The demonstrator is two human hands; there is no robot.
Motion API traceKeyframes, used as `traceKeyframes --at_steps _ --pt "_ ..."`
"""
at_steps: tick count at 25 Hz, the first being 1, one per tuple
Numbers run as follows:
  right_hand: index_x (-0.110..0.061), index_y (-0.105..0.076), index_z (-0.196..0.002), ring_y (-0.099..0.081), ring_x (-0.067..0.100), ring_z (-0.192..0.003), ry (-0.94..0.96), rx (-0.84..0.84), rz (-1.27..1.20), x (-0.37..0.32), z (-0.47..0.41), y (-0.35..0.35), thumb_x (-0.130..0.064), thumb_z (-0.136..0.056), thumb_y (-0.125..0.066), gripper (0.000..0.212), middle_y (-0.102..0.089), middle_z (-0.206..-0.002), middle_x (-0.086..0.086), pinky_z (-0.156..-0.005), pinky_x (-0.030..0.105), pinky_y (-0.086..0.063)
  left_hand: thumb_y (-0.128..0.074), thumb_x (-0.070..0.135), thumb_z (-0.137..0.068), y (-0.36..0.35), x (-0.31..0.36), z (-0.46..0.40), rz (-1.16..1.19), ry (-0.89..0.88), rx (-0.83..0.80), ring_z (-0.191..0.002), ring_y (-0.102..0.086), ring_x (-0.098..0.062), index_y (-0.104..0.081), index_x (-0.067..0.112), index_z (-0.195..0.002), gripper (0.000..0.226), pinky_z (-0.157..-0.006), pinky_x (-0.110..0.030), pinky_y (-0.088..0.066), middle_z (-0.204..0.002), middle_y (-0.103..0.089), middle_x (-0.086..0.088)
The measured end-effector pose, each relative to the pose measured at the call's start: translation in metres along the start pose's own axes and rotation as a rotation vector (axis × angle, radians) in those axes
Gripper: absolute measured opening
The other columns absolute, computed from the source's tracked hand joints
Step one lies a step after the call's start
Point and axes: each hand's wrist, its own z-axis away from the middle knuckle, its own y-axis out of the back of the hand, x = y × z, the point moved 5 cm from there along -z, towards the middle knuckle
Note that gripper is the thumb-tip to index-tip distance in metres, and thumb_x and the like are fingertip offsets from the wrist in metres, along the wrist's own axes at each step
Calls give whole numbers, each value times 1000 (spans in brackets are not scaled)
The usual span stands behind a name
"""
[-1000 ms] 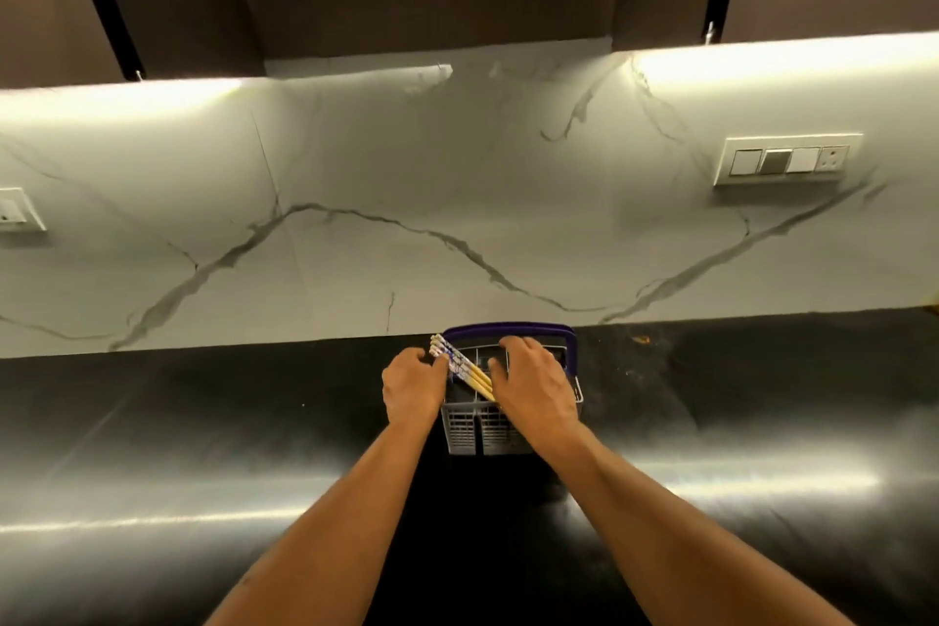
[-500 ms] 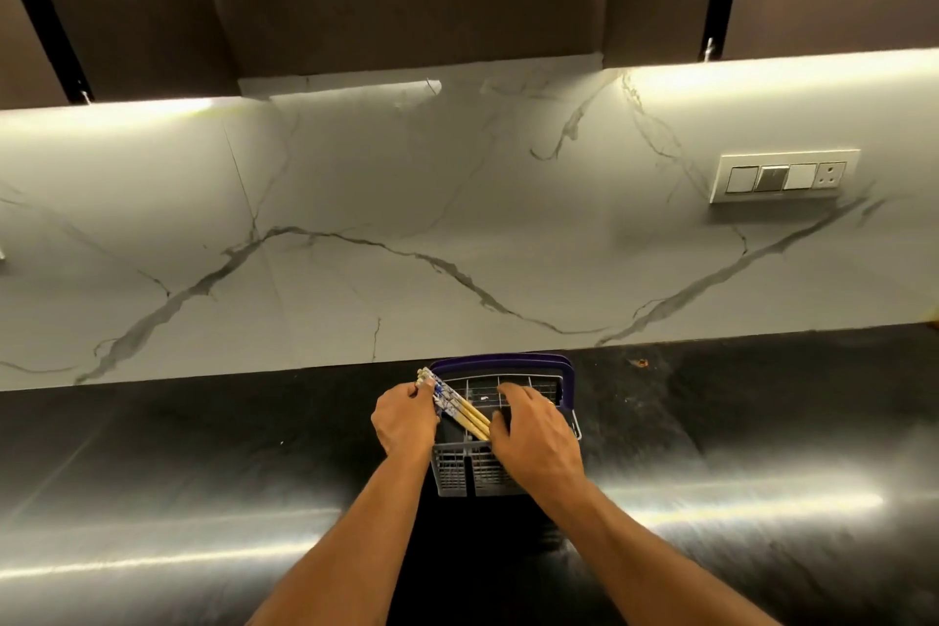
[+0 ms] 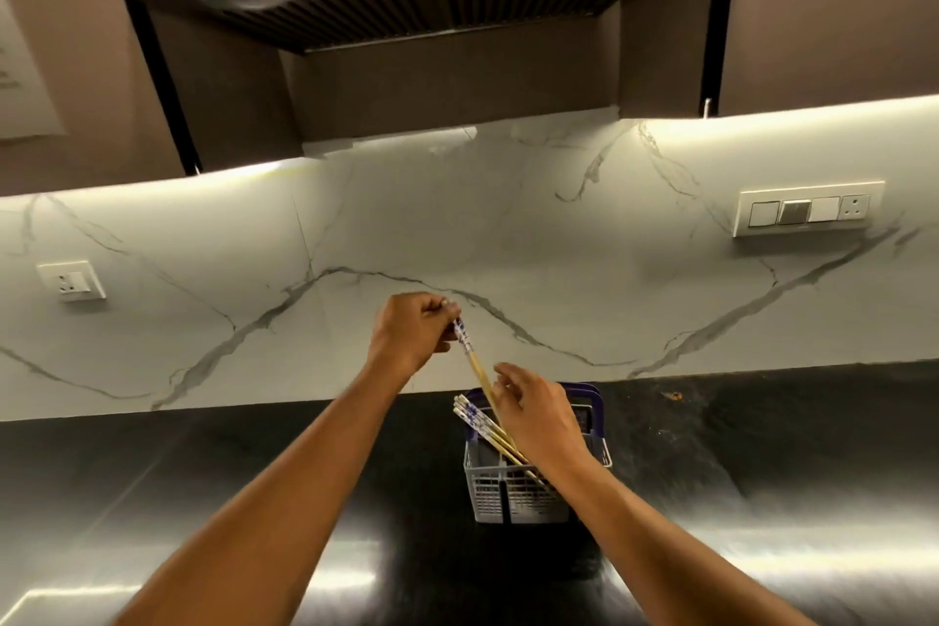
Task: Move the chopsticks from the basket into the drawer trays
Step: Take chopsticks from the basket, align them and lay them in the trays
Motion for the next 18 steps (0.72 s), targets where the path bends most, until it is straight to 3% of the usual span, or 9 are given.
traceKeyframes --at_steps 2,3,7,11,14,18 --pt "-19 -67 -118 -61 1 -65 66 34 -41 -22 3 10 -26 -99 -57 23 -67 -87 -9 -54 10 -46 -68 15 -93 12 40 6 51 -47 -73 -66 -75 -15 -74 11 -84 11 -63 -28 -63 -81 -76 -12" --pt "-18 -69 -111 -59 2 -60 87 56 -74 -32 6 16 -25 -99 -57 18 -65 -81 -11 -52 11 -45 -68 14 -93 18 57 11 60 -62 -91 -65 -75 -15 -74 9 -89 9 -62 -27 -63 -82 -76 -12" --pt "-18 -73 -104 -65 11 -67 49 105 -257 -62 15 43 -21 -95 -63 14 -70 -82 -4 -60 19 -53 -67 13 -93 35 105 30 76 -123 -115 -66 -74 -14 -73 5 -102 14 -59 -23 -61 -87 -75 -14" --pt "-17 -75 -99 -71 15 -80 19 64 -384 -83 22 67 -15 -92 -67 11 -74 -86 -3 -69 20 -58 -67 12 -92 46 138 47 84 -235 -96 -79 -76 -25 -69 19 -119 28 -66 -28 -63 -93 -76 -12" --pt "-14 -76 -99 -73 18 -83 15 49 -447 -93 30 84 -13 -91 -69 11 -76 -87 2 -80 29 -61 -68 12 -92 48 156 56 99 -284 -100 -74 -76 -23 -73 17 -115 24 -63 -26 -62 -92 -77 -11" --pt "-10 -77 -98 -74 22 -85 -16 24 -501 -97 42 99 -12 -88 -71 11 -77 -88 5 -82 33 -61 -67 12 -92 42 172 68 107 -305 -149 -66 -75 -19 -74 19 -109 19 -58 -24 -60 -90 -77 -10"
